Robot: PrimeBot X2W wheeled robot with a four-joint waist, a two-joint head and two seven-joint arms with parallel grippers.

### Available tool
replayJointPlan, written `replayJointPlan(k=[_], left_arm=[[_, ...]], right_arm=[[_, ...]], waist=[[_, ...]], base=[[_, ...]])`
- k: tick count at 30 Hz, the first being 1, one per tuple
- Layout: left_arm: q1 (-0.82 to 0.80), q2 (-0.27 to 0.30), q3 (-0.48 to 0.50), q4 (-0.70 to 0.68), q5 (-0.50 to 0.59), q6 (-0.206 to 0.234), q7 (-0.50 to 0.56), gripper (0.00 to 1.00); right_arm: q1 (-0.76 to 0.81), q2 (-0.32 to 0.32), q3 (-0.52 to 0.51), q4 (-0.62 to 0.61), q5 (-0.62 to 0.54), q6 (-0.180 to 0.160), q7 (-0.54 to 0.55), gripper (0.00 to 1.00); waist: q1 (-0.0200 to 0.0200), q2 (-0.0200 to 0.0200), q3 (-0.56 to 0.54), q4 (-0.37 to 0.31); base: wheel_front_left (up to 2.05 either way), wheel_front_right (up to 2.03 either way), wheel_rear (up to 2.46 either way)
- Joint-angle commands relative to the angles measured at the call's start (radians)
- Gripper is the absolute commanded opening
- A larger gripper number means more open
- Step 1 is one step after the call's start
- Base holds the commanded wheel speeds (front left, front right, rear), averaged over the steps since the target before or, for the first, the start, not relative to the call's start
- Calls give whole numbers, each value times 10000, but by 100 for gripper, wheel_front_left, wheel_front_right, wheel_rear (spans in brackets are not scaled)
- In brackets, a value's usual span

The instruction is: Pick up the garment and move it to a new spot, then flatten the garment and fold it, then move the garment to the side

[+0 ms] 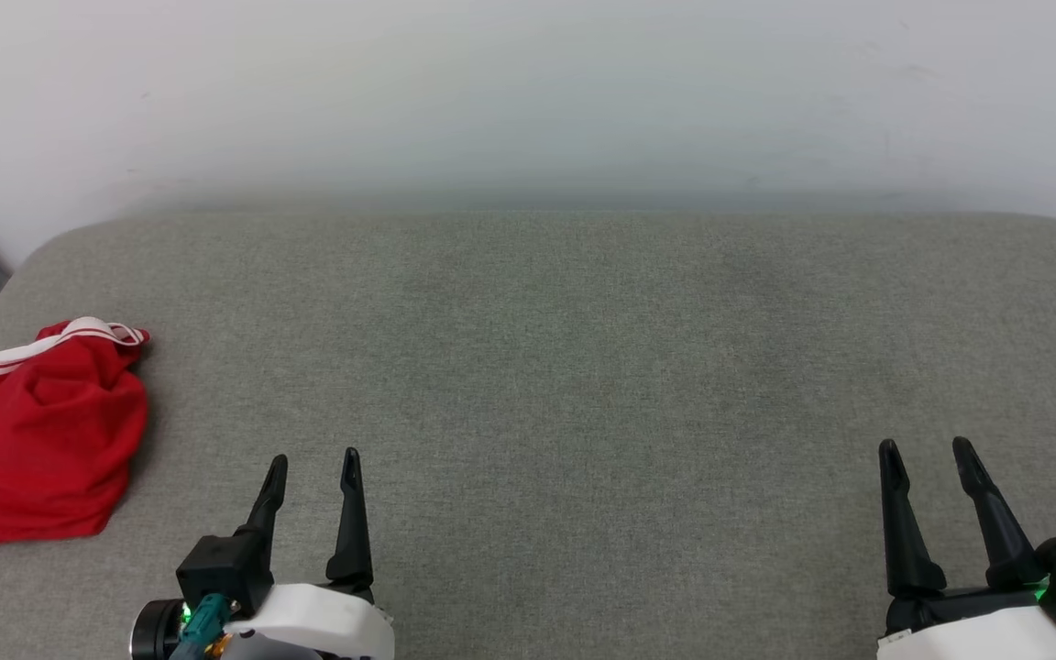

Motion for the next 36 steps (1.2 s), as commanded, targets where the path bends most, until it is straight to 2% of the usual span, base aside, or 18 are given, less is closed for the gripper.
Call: replayJointPlan(k=[1, 11, 19, 36], left_arm=[[85, -4, 11, -95, 216, -68, -73, 100], [203, -38, 178, -96, 641, -170, -263, 100], [287, -40, 91, -79, 1024, -72, -441, 100], [287, -42, 147, 102, 674, -118, -425, 100]], right_arm=[[95, 21, -31, -100, -109, -3, -118, 100], [236, 24, -20, -99, -224, -3, -300, 100], [397, 27, 9, -63, -441, -3, -464, 100], [429, 27, 16, 171, 84, -3, -454, 100]], waist=[[0, 0, 4, 2], [0, 0, 30, 17], [0, 0, 20, 41], [0, 0, 19, 20]], base=[[0, 0, 0], [0, 0, 0], [0, 0, 0], [0, 0, 0]])
